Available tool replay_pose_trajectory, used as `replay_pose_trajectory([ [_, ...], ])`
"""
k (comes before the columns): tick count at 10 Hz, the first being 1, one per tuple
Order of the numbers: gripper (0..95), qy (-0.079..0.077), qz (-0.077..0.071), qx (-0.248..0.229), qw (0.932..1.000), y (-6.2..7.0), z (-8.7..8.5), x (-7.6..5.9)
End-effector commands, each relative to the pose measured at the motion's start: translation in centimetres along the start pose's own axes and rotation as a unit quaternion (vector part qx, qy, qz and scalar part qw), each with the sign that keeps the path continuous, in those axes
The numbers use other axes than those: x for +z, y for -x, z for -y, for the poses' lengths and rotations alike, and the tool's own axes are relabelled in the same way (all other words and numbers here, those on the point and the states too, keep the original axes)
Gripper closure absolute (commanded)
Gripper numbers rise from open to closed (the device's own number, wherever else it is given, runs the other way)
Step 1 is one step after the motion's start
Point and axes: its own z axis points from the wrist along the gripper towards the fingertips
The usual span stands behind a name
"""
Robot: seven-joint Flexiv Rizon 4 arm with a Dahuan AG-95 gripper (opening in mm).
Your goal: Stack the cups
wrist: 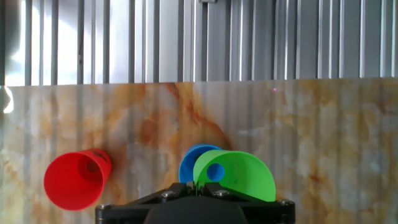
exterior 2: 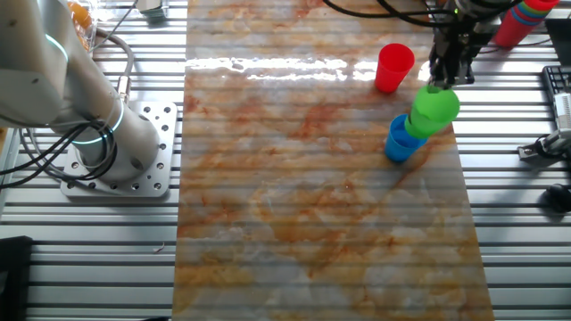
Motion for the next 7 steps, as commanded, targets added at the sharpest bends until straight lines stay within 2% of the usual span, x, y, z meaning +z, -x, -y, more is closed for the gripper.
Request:
replay_pose_trajectory([
  [1, 95.0, 0.000, 0.000, -0.004, 1.0000, -0.04, 0.24, 0.20],
  [7, 95.0, 0.001, -0.003, 0.001, 1.0000, -0.11, -0.16, 0.80],
])
